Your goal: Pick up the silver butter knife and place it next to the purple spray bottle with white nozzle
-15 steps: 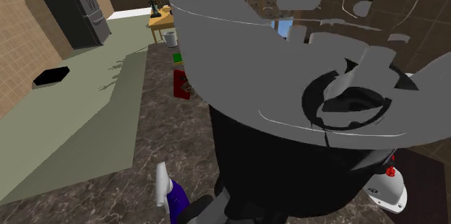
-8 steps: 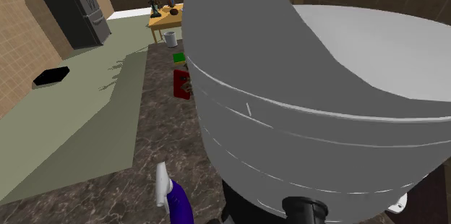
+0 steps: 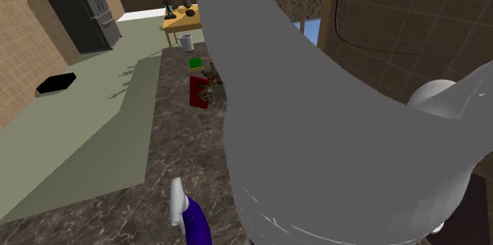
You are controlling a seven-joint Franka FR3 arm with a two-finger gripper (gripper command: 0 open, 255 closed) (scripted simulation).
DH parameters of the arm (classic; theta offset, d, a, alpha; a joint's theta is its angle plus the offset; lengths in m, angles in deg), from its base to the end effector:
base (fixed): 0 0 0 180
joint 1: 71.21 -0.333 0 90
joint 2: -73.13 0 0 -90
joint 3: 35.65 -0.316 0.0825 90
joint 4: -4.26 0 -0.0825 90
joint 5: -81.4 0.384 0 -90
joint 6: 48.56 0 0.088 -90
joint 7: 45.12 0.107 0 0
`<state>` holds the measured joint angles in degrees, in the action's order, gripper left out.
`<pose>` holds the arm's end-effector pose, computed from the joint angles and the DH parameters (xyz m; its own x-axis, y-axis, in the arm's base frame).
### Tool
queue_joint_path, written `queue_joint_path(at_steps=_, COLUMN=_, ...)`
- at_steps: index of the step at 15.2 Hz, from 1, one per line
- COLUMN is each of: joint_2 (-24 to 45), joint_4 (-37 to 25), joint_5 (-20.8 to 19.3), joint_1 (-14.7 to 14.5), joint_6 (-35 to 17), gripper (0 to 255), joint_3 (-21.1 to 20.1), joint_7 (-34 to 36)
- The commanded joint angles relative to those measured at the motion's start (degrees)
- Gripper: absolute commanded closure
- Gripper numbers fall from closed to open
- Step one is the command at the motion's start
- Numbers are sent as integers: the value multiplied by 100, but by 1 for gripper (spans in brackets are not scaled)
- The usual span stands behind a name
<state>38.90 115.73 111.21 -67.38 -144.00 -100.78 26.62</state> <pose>0.1038 0.4954 0.5469 0.9531 -0.3019 0.0203 -0.3019 -0.9533 -0.0063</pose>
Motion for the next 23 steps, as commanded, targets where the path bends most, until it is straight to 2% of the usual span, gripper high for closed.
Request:
queue_joint_path(at_steps=1, joint_2=-22, joint_4=155, joint_5=45, joint_1=-5, joint_6=-152, gripper=255, joint_3=-60, joint_7=-25)
queue_joint_path(at_steps=13, joint_2=-72, joint_4=921, joint_5=303, joint_1=42, joint_6=-988, gripper=255, joint_3=-507, joint_7=-143)
queue_joint_path(at_steps=23, joint_2=-25, joint_4=1426, joint_5=537, joint_1=263, joint_6=-1700, gripper=255, joint_3=-1074, joint_7=-234)
